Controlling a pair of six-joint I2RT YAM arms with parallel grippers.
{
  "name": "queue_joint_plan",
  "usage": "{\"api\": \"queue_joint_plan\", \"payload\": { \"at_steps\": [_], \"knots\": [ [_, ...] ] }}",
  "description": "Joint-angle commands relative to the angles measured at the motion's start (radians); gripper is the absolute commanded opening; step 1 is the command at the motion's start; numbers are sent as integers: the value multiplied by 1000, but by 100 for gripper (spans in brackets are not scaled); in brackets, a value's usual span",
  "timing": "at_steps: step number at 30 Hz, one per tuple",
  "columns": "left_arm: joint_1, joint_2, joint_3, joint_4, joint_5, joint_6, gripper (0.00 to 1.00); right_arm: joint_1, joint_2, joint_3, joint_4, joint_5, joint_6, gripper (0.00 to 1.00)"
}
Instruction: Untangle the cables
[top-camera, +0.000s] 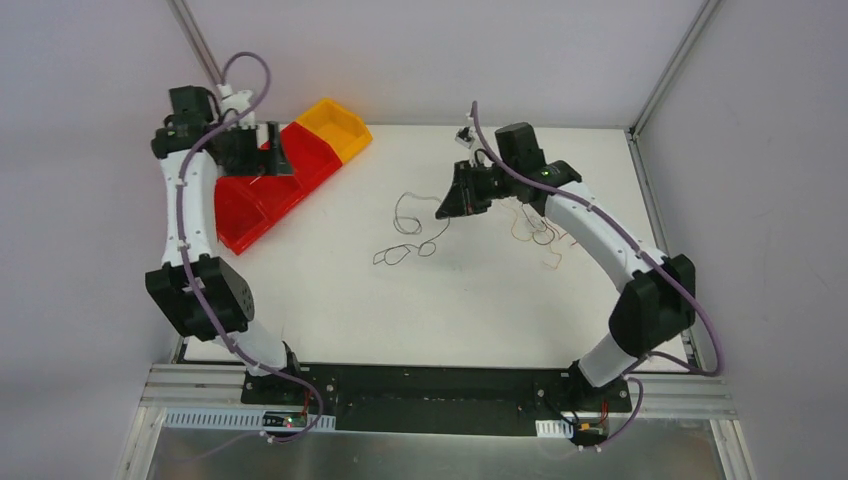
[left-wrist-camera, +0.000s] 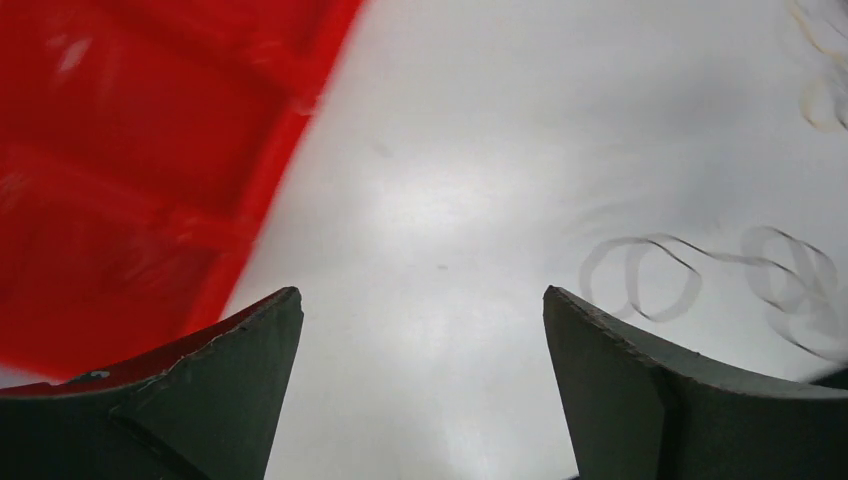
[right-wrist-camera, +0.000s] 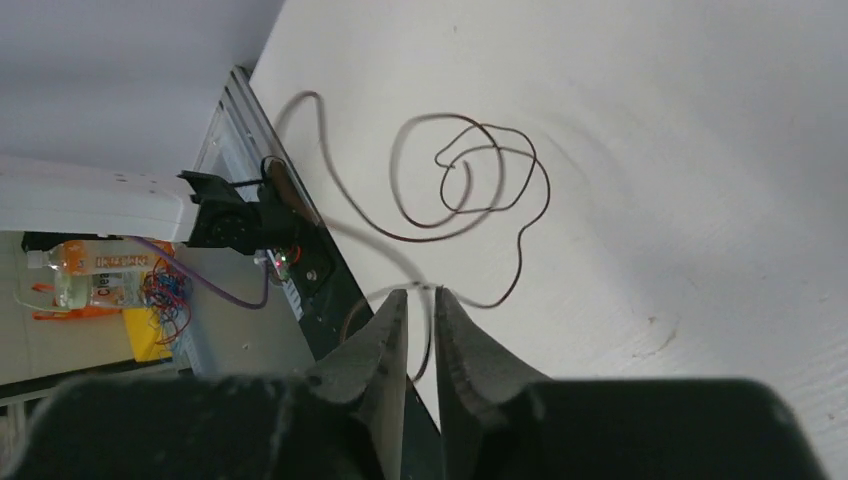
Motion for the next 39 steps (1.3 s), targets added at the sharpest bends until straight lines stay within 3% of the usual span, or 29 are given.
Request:
{"api": "queue_joint_plan", "payload": {
  "at_steps": [1,2,3,8,16,23,28,30,34,39],
  "knots": [
    [-216,-68,-98,-20,210,69,90,13,133,-5,-135,-3,-73,43],
    [-253,-67,-121,-15,228,58,92,9,158,21,-186,14,-81,59],
    [-288,-65,-146,-9,254,50,94,-1,175,52,-235,24,-91,66],
    [-499,-66,-308,101,228,21,99,-130,123,38,-290,23,-101,83],
    [-752,112,-356,260,46,-27,99,-274,5,-98,-343,66,-153,84],
    [-843,268,-345,266,-95,123,99,-316,-45,-139,-361,89,-154,85],
    [-888,299,-393,283,-221,150,99,-327,-54,-141,-365,102,-159,85],
    [-906,295,-436,305,-274,147,88,-332,-55,-140,-365,105,-163,84],
    [-931,278,-491,317,-363,128,39,-340,-52,-138,-364,108,-163,82],
    [-981,266,-603,318,-505,161,33,-341,-45,-139,-362,115,-167,82]
  ]
}}
